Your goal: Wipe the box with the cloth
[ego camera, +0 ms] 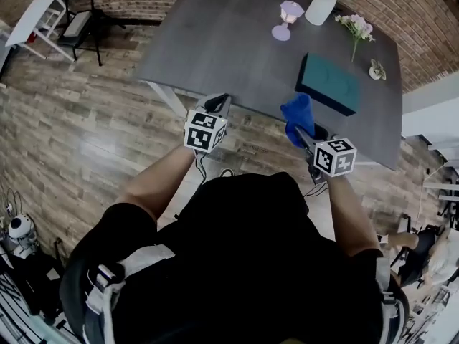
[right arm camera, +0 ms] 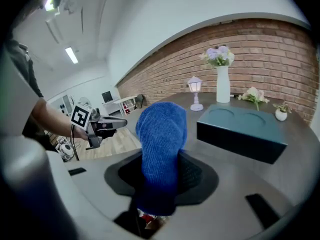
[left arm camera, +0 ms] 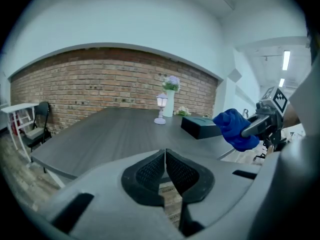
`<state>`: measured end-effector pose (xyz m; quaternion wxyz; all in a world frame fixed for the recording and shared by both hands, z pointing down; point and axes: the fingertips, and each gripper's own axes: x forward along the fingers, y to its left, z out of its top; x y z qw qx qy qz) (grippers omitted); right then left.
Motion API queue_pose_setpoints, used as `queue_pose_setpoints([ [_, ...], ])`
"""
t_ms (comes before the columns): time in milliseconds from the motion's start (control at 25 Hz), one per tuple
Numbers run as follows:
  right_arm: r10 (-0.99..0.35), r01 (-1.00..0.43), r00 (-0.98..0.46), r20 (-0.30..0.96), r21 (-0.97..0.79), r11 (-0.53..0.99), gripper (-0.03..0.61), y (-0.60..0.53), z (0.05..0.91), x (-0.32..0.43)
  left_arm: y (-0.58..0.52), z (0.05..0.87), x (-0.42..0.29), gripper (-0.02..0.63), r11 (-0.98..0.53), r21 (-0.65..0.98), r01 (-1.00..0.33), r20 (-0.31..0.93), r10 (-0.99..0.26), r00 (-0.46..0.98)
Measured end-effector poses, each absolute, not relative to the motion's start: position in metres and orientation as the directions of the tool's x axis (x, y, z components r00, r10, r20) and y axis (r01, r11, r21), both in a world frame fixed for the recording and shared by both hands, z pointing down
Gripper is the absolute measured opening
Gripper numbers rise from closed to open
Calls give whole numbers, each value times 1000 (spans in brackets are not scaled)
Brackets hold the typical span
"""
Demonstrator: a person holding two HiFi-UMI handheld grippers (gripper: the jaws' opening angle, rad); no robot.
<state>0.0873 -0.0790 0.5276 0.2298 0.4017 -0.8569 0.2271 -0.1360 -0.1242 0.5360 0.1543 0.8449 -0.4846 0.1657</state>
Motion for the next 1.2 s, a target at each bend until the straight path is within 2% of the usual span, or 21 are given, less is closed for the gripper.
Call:
queue_pose_setpoints([
  [240,-479,-718,-610,631,-183,672,152,-106,529,39,-129,537,-150,17,-437,159,-885,399,-792,462],
  [640,-283,-540,-586,759,-105,835,153,-205,541,38,-204,518,-126,17,-327,171,-930,335,-868,367],
  [960,-33,-424,-533,845,-234,875,155,-256,561,32,-248,501,-112,17,-203,154,-967,335,-910,245],
  [1200,-37,-387,-484,874,-176,905,155,-318,566,30,-247,506,-125,17,-111,114,-987,395,-907,148],
])
